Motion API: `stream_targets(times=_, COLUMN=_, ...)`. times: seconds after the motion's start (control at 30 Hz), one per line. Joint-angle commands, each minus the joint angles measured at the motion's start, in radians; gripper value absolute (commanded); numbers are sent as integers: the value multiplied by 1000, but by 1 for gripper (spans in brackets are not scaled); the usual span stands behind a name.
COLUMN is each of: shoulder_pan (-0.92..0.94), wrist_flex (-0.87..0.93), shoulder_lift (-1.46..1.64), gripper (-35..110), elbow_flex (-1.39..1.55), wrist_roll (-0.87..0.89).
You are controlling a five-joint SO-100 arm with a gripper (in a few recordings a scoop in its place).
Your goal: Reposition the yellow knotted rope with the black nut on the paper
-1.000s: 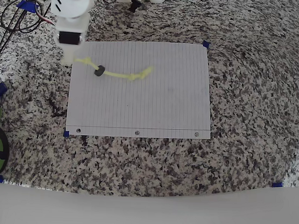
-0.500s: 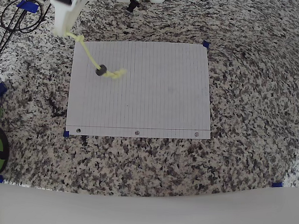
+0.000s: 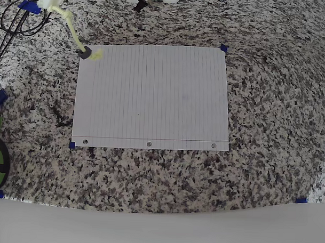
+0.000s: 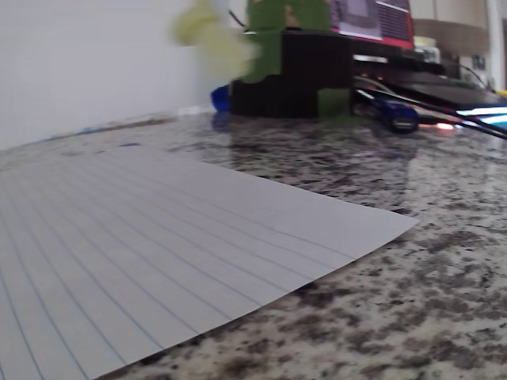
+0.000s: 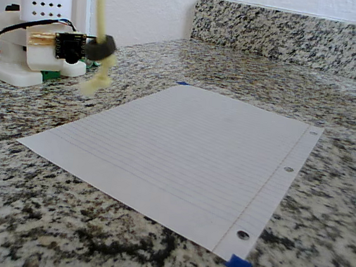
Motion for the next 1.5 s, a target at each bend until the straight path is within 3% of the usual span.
stream_targets(times=0.0, shoulder_pan=-48, wrist_flex=-64, shoulder_lift=23, gripper=0, elbow_flex=-18, wrist_roll=181)
stream_targets(times=0.3, shoulder_pan=-219, wrist_flex=-89, shoulder_lift=129, gripper=0, elbow_flex=12, wrist_roll=747)
stream_targets(times=0.47, shoulder_pan=-291, wrist_flex=-166, shoulder_lift=222, gripper=0, elbow_flex=175, wrist_roll=1029)
stream_targets(times=0.73, shoulder_pan=-276, wrist_flex=-341, shoulder_lift=285, gripper=0, elbow_flex=419, wrist_roll=1137)
stream_targets(times=1.0, shoulder_pan=-238, wrist_flex=-506, shoulder_lift=264, gripper=0, elbow_flex=422, wrist_roll=1351)
stream_targets(times=1.47, shoulder_pan=-448, wrist_flex=-407, shoulder_lift=494, gripper=0, elbow_flex=637, wrist_roll=1787)
